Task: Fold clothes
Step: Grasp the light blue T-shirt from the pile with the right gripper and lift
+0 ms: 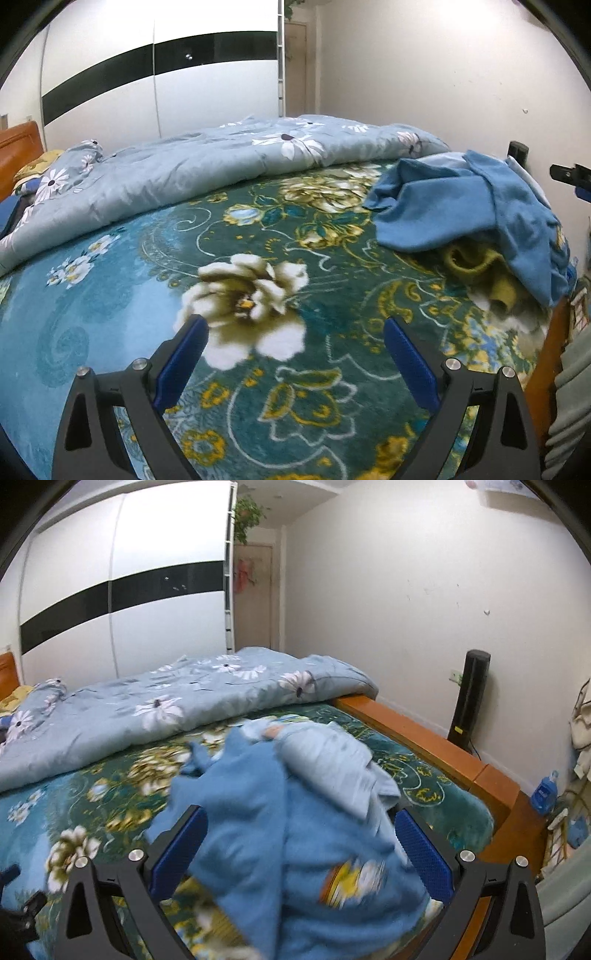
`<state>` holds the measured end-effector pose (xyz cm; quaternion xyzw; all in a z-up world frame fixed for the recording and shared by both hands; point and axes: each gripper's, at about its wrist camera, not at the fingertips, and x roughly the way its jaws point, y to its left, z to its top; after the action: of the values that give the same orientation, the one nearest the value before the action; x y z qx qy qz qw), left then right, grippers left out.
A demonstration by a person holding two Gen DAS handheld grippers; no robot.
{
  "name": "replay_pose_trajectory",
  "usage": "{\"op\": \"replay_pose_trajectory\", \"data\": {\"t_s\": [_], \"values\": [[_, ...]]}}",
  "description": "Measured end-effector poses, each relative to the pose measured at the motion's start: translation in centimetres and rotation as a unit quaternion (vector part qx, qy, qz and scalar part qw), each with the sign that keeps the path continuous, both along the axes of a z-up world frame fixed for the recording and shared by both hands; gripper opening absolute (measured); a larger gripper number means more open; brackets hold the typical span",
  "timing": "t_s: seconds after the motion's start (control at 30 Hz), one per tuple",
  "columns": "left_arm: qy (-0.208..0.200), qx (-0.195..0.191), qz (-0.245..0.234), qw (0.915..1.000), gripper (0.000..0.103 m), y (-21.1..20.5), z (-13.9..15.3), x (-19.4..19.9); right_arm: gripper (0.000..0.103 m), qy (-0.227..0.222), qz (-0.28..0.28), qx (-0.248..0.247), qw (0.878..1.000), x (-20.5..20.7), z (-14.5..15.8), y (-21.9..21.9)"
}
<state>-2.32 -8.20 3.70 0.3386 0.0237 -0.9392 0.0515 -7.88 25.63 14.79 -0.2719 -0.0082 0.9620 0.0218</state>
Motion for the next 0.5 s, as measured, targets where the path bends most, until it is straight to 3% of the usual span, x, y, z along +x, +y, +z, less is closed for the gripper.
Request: {"op": "replay_pose_trajectory", "data": {"t_s": [0.1,0.17,0.3,0.5], "values": [[-0.005,-0.021,0.008,0.9997,0.096,-0.4,-0.5,-0.5,0.098,-0.022,-0.004,-0.007,1.000,-3.3,-0.2,1.1],[-0.008,-0.026,0.007,0.9996,0.096,-0.7,-0.9,-0.8,0.088,-0.033,0.006,-0.007,0.999,-5.3,-0.5,1.1],[-0.016,-0.026,0.007,0.9995,0.096,-1.4,-1.7,-1.4,0.077,-0.057,0.006,0.010,0.998,-8.7,-1.5,0.8],[-0.016,-0.019,0.015,0.9996,0.096,-2.4,-2.1,-1.5,0.046,-0.091,0.000,0.004,0.996,-11.5,-2.7,1.0]]}}
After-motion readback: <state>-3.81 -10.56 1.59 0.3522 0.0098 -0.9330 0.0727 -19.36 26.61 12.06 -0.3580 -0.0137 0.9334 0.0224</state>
